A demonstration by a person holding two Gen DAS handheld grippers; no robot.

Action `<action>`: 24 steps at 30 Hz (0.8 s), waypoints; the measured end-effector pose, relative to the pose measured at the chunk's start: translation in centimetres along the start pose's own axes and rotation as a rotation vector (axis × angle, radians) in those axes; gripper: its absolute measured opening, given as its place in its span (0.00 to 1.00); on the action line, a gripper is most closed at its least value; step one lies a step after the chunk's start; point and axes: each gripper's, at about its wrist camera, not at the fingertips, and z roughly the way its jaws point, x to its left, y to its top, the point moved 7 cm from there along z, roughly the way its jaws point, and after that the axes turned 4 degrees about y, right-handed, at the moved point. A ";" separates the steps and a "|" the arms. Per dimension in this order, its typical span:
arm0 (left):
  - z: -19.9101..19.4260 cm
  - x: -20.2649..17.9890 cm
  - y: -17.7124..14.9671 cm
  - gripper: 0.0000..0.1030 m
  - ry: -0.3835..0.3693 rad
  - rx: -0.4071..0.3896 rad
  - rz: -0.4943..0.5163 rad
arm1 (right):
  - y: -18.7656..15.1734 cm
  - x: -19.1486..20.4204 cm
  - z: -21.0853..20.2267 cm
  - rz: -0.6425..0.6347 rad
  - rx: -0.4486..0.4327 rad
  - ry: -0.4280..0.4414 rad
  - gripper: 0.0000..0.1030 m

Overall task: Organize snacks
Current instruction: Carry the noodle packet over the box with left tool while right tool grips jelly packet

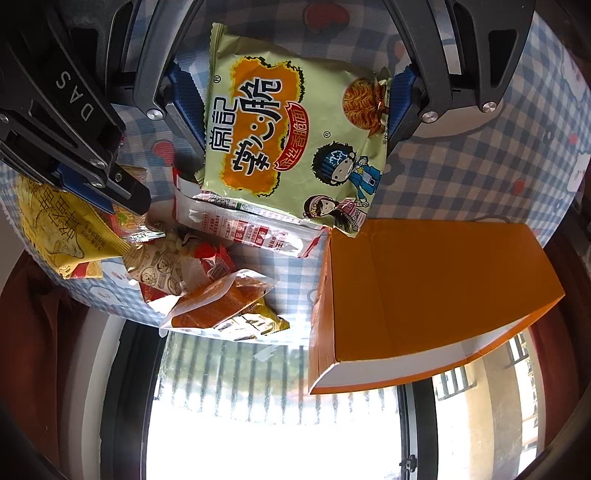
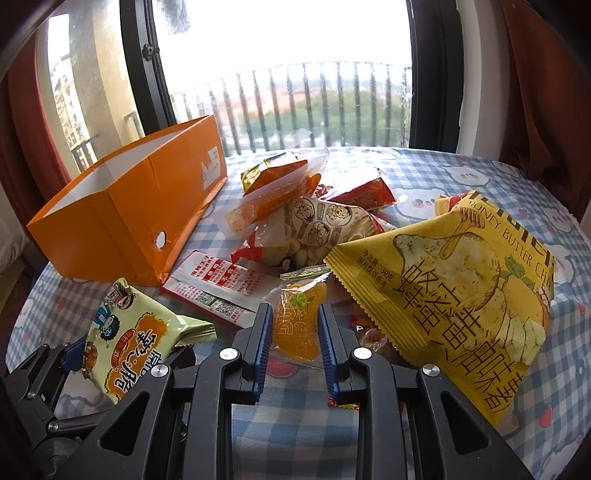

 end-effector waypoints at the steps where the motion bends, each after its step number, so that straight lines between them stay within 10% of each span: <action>1: -0.3 0.0 0.1 0.80 -0.001 -0.006 -0.001 | 0.1 0.0 -0.3 0.002 -0.007 0.005 0.27; 24: -7.5 -0.9 6.2 0.80 0.005 -0.153 -0.020 | 6.5 0.7 -6.8 -0.001 -0.139 0.051 0.27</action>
